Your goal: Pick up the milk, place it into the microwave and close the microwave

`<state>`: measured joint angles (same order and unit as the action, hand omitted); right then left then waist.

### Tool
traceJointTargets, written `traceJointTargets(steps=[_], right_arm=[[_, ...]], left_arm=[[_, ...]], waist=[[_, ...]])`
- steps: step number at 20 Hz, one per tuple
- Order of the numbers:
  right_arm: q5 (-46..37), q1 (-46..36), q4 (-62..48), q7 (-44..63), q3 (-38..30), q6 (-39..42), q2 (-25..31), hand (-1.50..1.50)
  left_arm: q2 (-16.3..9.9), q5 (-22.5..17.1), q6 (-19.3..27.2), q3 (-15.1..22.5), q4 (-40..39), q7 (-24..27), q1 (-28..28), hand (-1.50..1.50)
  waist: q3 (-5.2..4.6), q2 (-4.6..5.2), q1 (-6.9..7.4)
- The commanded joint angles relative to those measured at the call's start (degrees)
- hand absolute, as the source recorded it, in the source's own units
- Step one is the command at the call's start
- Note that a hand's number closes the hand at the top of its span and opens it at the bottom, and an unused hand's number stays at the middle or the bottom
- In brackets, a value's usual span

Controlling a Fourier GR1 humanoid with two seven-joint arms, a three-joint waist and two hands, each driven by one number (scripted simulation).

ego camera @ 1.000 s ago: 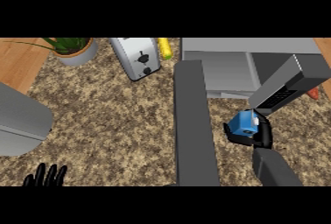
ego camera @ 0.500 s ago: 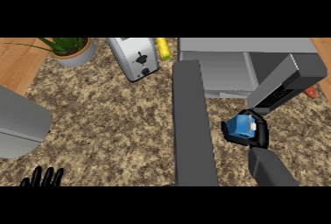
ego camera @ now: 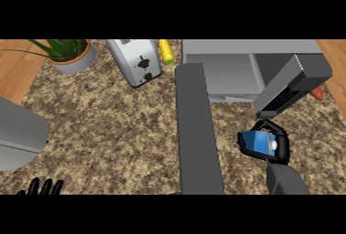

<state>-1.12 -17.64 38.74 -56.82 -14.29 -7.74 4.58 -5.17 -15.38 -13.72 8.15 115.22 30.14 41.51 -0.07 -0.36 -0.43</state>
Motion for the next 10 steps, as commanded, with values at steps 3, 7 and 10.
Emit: traceJointTargets(steps=[3,7,10], right_arm=[[-0.55,11.52,20.93,11.08,5.6,1.79,0.7,1.5],[-0.89,18.36,32.67,14.26,11.25,3.9,-3.23,1.5],[5.53,22.07,40.21,18.56,11.76,10.91,-3.66,1.5]], left_arm=[[1.95,2.02,2.78,4.01,4.95,-3.14,2.31,-1.5],[1.31,1.87,1.93,3.16,4.65,-1.21,3.48,-1.5],[2.94,2.44,3.21,3.26,2.65,-0.19,2.67,-1.5]], waist=[[-0.02,-0.03,-0.31],[-0.02,0.01,-0.02],[-0.01,-0.02,-0.26]])
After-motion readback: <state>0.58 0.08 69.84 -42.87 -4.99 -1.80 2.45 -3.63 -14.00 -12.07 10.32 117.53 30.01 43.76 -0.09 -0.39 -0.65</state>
